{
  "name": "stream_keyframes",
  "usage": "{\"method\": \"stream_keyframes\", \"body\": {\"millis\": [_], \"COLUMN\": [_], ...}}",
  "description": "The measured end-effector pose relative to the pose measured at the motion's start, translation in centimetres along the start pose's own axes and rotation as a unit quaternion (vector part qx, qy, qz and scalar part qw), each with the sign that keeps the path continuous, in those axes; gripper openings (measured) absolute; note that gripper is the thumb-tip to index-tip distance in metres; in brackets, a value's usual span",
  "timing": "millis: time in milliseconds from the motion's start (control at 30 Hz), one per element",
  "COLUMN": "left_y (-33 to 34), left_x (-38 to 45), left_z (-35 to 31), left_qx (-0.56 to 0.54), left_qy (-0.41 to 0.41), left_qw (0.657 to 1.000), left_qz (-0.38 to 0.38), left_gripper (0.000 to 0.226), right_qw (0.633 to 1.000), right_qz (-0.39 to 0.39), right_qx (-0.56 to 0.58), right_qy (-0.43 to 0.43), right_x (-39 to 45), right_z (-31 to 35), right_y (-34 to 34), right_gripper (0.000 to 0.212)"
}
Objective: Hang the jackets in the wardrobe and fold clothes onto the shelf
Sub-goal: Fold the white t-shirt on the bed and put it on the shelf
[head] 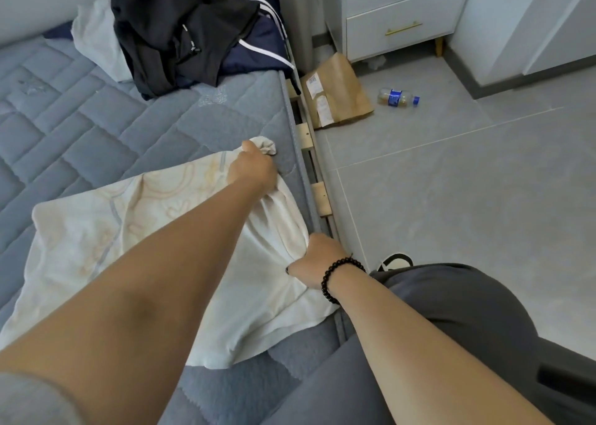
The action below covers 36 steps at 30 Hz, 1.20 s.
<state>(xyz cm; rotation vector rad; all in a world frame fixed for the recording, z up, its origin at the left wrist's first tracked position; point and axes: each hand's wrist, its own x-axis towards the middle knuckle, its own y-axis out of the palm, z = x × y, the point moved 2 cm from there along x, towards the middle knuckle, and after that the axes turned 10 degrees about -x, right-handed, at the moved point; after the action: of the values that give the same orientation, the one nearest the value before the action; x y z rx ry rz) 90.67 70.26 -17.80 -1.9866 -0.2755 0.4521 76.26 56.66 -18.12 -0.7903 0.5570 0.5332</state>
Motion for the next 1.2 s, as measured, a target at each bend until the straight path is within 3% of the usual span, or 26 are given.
{"method": "stream_keyframes", "body": {"millis": [133,300,367,467,600,833,933,1033,1200], "left_y": [-1.8,-5.0,-6.2,-7.7,-9.6,-14.1,-16.4,-18.8,-20.7], "left_x": [-0.4,-1.7,-2.9,-4.9,-5.6,-2.1,-0.5,0.7,3.0], "left_z": [0.6,-2.0,-3.8,-6.4,-6.3,3.2,8.5,13.7,20.9], "left_qx": [-0.151,-0.327,-0.418,-0.509,-0.561,-0.538,-0.509,-0.492,-0.458], "left_qy": [-0.025,0.004,0.019,0.047,0.050,0.009,-0.007,-0.030,-0.062], "left_qw": [0.988,0.943,0.904,0.848,0.810,0.829,0.849,0.862,0.886], "left_qz": [-0.018,0.052,0.088,0.141,0.166,0.150,0.146,0.116,0.029], "left_gripper": [0.040,0.033,0.020,0.020,0.026,0.014,0.023,0.016,0.008], "right_qw": [0.999,0.981,0.972,0.960,0.961,0.950,0.947,0.940,0.940], "right_qz": [-0.024,-0.139,-0.202,-0.269,-0.260,-0.243,-0.190,-0.129,-0.026], "right_qx": [0.048,0.125,0.104,0.033,-0.078,-0.174,-0.211,-0.241,-0.256], "right_qy": [0.009,0.049,0.060,0.064,0.045,-0.087,-0.151,-0.202,-0.224], "right_x": [-0.8,-2.2,-3.3,-5.5,-8.1,-10.4,-10.1,-9.4,-7.1], "right_z": [-0.5,-2.8,-3.9,-4.6,-2.8,7.2,12.4,17.2,22.4], "right_y": [-1.6,-5.1,-7.7,-11.7,-13.8,-8.9,-4.4,0.5,9.4], "right_gripper": [0.025,0.018,0.012,0.027,0.028,0.027,0.029,0.040,0.031]}}
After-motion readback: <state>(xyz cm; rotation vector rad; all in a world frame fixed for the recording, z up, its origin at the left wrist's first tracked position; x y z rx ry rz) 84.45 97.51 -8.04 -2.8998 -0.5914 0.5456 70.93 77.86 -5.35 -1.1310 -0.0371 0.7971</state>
